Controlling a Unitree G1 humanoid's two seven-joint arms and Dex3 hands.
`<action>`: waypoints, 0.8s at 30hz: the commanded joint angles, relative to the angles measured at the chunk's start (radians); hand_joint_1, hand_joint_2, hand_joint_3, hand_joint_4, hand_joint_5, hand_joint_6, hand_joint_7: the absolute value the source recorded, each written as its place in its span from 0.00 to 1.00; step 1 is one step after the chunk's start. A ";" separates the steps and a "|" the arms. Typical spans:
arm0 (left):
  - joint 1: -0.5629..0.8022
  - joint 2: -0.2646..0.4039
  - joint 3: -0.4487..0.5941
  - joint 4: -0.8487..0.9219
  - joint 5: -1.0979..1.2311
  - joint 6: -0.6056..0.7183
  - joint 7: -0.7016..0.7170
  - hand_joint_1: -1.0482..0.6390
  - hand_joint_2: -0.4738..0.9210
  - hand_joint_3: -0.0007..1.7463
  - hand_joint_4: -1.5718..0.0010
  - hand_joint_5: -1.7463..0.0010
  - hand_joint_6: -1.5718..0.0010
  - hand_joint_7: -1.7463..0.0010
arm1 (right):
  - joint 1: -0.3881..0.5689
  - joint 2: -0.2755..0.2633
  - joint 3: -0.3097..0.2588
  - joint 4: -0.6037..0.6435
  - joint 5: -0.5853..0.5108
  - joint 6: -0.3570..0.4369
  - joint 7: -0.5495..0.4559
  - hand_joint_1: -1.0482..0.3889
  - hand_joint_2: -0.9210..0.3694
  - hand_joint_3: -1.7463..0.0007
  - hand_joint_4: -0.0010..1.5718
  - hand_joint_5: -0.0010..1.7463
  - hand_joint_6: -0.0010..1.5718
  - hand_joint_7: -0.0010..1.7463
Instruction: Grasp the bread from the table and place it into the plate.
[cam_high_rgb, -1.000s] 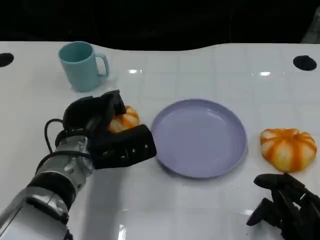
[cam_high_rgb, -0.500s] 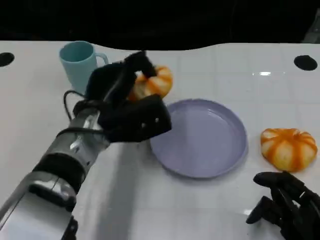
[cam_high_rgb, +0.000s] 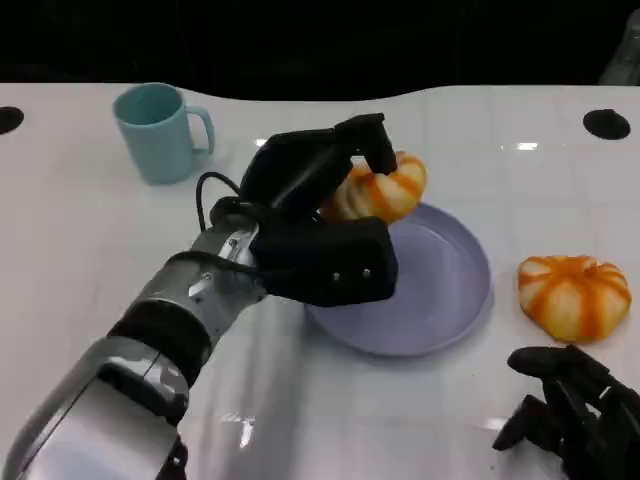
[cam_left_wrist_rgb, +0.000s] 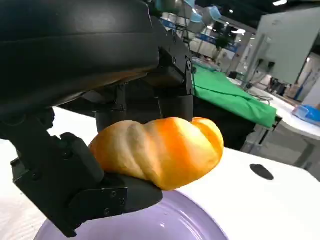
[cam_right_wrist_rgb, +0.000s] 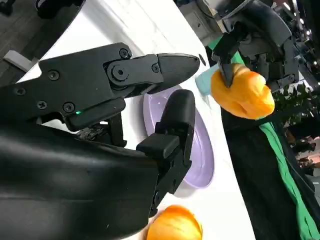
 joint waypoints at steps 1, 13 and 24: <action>-0.053 -0.024 -0.049 0.043 0.045 0.032 -0.058 0.52 0.75 0.62 0.43 0.00 0.55 0.00 | -0.006 -0.013 -0.013 0.020 0.016 -0.016 0.025 0.21 0.00 0.89 0.45 0.82 0.46 0.57; -0.084 -0.076 -0.124 0.124 0.116 0.129 -0.063 0.51 0.87 0.43 0.44 0.00 0.59 0.00 | 0.000 -0.011 -0.011 0.021 0.012 -0.036 0.034 0.21 0.00 0.88 0.45 0.81 0.46 0.56; -0.081 -0.092 -0.102 0.144 0.073 0.136 -0.143 0.48 1.00 0.12 0.60 0.41 0.57 0.93 | 0.001 -0.011 -0.012 0.021 0.017 -0.035 0.043 0.21 0.00 0.88 0.45 0.81 0.45 0.57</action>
